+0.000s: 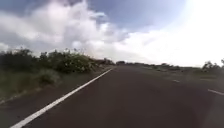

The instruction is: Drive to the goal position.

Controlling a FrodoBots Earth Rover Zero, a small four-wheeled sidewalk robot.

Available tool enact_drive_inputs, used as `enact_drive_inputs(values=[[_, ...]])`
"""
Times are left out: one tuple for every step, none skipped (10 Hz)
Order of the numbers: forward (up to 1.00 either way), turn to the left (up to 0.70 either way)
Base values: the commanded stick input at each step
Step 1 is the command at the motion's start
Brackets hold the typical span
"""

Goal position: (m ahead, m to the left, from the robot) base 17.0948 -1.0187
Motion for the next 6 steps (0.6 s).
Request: enact_drive_inputs(values=[[1.00, 0.00], [1.00, 0.00], [1.00, 0.00], [1.00, 0.00], [1.00, 0.00], [1.00, -0.08]])
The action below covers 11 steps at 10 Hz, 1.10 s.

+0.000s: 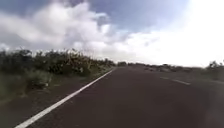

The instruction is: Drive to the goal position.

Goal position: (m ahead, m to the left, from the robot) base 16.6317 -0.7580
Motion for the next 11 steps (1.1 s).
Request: enact_drive_inputs(values=[[1.00, -0.28], [1.00, -0.40], [1.00, -0.40], [1.00, -0.32], [1.00, -0.10], [1.00, 0.00], [1.00, 0.00], [1.00, 0.00], [1.00, 0.00], [1.00, 0.00], [1.00, 0.00]])
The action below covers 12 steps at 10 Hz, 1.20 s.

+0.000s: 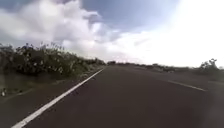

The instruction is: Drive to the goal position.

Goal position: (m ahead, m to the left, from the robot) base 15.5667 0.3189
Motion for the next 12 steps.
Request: enact_drive_inputs(values=[[1.00, 0.00], [1.00, 0.00], [1.00, 0.00], [1.00, 0.00], [1.00, 0.00], [1.00, 0.00], [1.00, 0.00], [1.00, 0.00], [1.00, 0.00], [1.00, 0.00], [1.00, 0.00], [1.00, 0.00]])
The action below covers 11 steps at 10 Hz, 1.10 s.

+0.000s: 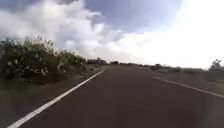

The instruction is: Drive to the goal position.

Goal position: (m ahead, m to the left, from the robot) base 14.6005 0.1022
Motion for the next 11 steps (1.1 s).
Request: enact_drive_inputs(values=[[1.00, 0.00], [1.00, 0.00], [1.00, 0.00], [1.00, 0.00], [1.00, 0.00], [1.00, 0.00], [1.00, 0.00], [1.00, 0.00], [1.00, 0.00], [1.00, 0.00], [1.00, 0.00]])
